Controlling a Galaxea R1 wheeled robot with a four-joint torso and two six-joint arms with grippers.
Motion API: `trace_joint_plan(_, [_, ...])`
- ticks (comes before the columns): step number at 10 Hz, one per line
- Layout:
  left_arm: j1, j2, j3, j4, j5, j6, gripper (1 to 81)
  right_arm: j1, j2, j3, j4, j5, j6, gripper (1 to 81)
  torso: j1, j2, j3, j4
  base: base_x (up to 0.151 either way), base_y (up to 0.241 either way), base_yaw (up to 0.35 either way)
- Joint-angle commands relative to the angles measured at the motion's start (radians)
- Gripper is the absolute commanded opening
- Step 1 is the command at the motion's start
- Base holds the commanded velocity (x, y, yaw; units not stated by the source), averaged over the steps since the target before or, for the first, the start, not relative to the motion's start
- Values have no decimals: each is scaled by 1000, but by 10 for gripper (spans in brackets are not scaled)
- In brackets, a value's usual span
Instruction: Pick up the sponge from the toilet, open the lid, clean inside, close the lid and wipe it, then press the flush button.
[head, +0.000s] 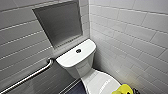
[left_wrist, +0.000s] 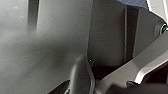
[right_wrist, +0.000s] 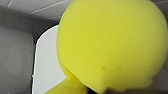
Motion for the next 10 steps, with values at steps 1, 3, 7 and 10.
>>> trace_joint_plan(1, [-6, -11, 16, 2, 53, 2, 811, -86, -123, 95, 42, 66, 1, 10, 0, 0, 0, 0, 0, 0, 0])
trace_joint_plan(3, [-6, -11, 15, 4, 53, 2, 811, -178, -164, 146, 43, 151, 1, 10, 0, 0, 0, 0, 0, 0, 0])
trace_joint_plan(7, [-6, -11, 13, 4, 53, 2, 811, -330, -232, 266, 21, 244, -65, 10, 0, 0, 0, 0, 0, 0, 0])
trace_joint_plan(10, [-6, -10, 13, 7, 53, 5, 811, -292, -209, 327, 81, 145, -251, 10, 0, 0, 0, 0, 0, 0, 0])
